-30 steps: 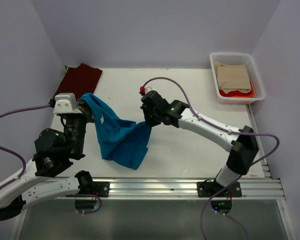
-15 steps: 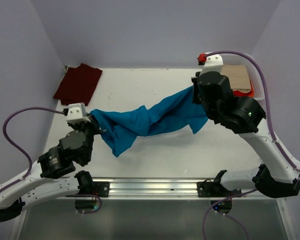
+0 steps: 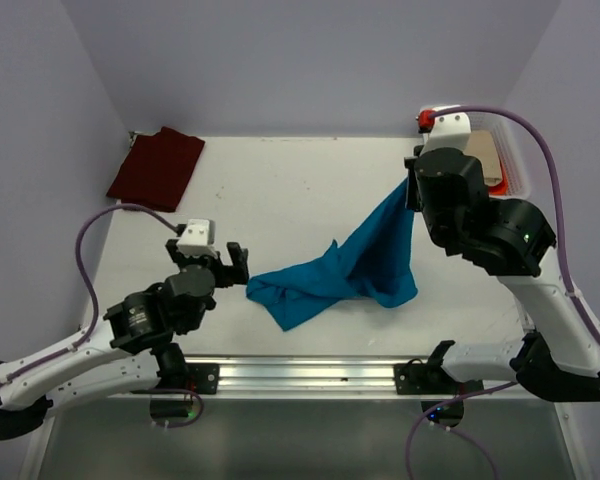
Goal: Fold and stack the t-shirts
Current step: Flatten the tshirt out
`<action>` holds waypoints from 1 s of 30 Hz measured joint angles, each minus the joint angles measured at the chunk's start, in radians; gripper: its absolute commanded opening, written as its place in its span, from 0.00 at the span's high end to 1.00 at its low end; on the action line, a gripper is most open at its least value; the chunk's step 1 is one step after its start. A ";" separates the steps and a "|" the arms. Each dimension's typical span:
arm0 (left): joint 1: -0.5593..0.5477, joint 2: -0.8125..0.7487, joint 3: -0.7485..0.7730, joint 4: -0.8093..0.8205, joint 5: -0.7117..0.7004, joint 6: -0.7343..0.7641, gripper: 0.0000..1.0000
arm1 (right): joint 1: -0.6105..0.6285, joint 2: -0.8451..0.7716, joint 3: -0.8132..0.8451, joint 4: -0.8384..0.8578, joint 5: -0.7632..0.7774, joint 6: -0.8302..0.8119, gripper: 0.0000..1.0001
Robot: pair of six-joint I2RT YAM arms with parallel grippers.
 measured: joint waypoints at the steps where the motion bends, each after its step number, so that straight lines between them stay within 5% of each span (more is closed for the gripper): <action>1: 0.000 0.006 -0.013 0.028 0.054 0.037 0.07 | 0.000 0.002 -0.004 0.000 0.000 -0.001 1.00; 7: 0.000 0.200 -0.025 0.152 0.407 0.253 0.08 | 0.000 0.014 -0.037 0.004 -0.012 -0.001 1.00; 12: 0.000 0.339 -0.048 0.255 0.571 0.378 0.09 | 0.000 0.044 -0.055 0.009 -0.045 0.000 1.00; 30: -0.053 0.832 0.031 0.700 0.708 0.598 0.12 | -0.003 0.082 -0.064 0.011 -0.126 0.015 1.00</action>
